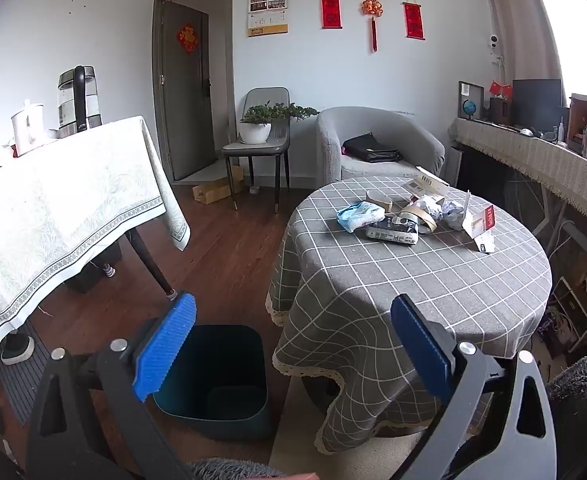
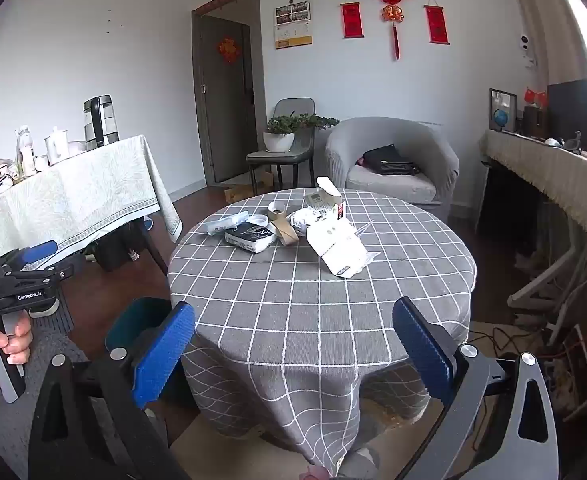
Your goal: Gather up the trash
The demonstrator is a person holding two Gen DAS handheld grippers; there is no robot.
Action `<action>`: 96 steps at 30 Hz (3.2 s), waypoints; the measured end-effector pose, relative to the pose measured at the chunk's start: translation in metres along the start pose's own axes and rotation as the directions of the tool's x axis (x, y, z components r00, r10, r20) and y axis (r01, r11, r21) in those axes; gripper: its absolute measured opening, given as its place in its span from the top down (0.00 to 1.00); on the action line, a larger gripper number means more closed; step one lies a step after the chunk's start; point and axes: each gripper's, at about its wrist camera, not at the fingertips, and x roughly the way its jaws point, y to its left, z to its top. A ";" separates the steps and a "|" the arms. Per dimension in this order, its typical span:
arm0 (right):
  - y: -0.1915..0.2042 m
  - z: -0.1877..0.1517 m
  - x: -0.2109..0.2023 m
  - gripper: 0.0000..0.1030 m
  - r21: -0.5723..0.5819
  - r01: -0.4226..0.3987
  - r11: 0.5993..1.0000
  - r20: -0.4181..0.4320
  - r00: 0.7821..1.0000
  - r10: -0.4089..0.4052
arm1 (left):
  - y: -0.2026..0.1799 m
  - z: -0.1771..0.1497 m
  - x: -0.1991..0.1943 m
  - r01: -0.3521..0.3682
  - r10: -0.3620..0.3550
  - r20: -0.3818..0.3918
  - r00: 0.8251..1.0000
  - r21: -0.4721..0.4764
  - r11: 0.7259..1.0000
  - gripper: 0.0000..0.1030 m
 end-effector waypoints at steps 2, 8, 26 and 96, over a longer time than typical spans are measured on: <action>0.000 0.000 0.000 0.03 -0.003 0.002 1.000 -0.008 1.000 -0.002 | 0.000 0.000 0.000 -0.001 0.001 0.000 1.000 0.002 1.000 0.03; -0.001 0.000 0.000 0.03 0.015 -0.003 1.000 -0.001 1.000 0.003 | 0.000 0.000 0.000 -0.001 0.001 -0.003 1.000 0.001 1.000 0.03; -0.001 0.000 0.000 0.03 0.010 -0.003 1.000 -0.006 1.000 0.003 | 0.004 -0.006 0.005 -0.004 0.004 -0.007 1.000 -0.001 1.000 0.03; -0.005 -0.002 0.004 0.03 0.024 0.020 1.000 -0.011 1.000 -0.020 | 0.007 -0.001 -0.001 0.038 -0.039 -0.007 0.999 -0.026 0.999 0.04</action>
